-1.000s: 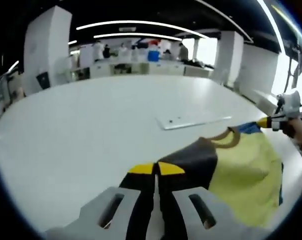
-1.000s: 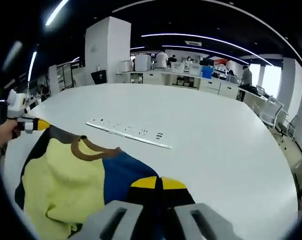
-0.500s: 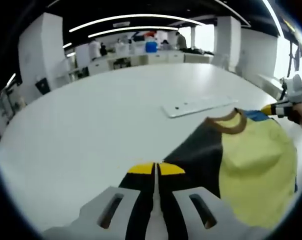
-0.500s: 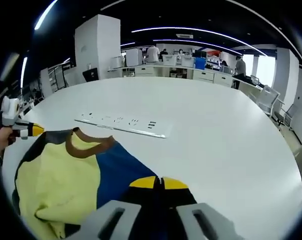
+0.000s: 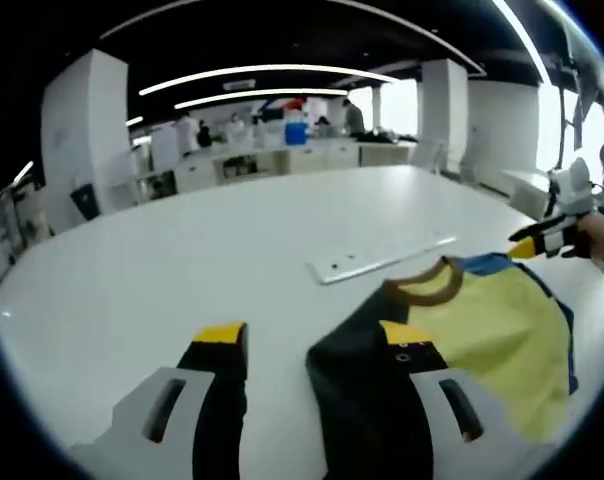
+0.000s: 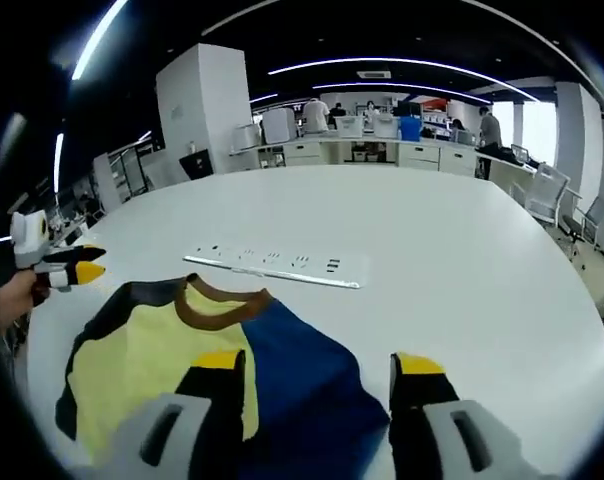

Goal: Fold the garment on the visible template until the final outline fits inside the template.

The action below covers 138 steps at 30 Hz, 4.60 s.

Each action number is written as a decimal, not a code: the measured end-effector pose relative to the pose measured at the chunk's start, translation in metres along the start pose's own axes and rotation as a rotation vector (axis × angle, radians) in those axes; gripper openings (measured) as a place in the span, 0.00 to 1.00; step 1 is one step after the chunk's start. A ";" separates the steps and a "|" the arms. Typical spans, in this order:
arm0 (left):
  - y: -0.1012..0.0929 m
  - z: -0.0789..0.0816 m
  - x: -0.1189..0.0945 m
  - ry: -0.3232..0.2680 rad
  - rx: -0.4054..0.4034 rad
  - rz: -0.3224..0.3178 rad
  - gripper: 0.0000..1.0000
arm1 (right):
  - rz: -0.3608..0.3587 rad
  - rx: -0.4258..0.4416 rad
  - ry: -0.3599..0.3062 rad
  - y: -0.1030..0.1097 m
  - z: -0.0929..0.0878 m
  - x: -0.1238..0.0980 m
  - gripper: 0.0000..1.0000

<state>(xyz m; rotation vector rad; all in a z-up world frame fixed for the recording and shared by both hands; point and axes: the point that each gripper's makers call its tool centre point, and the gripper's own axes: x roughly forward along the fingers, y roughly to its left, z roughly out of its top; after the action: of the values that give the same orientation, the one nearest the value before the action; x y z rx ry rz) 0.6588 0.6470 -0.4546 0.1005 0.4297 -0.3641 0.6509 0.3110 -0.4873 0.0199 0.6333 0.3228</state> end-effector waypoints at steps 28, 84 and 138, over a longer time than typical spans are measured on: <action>-0.057 -0.034 -0.097 -0.009 0.045 -0.131 0.88 | 0.218 -0.121 0.088 0.072 -0.067 -0.088 0.77; -0.106 -0.151 -0.134 0.155 0.063 -0.151 0.21 | 0.202 -0.307 0.146 0.125 -0.155 -0.098 0.27; 0.013 -0.110 -0.181 0.122 0.021 0.096 0.00 | -0.120 -0.181 0.008 -0.026 -0.074 -0.166 0.00</action>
<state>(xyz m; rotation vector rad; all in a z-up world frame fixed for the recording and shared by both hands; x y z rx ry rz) 0.4677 0.7361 -0.4775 0.1635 0.5400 -0.2690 0.4896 0.2307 -0.4540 -0.1918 0.6085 0.2635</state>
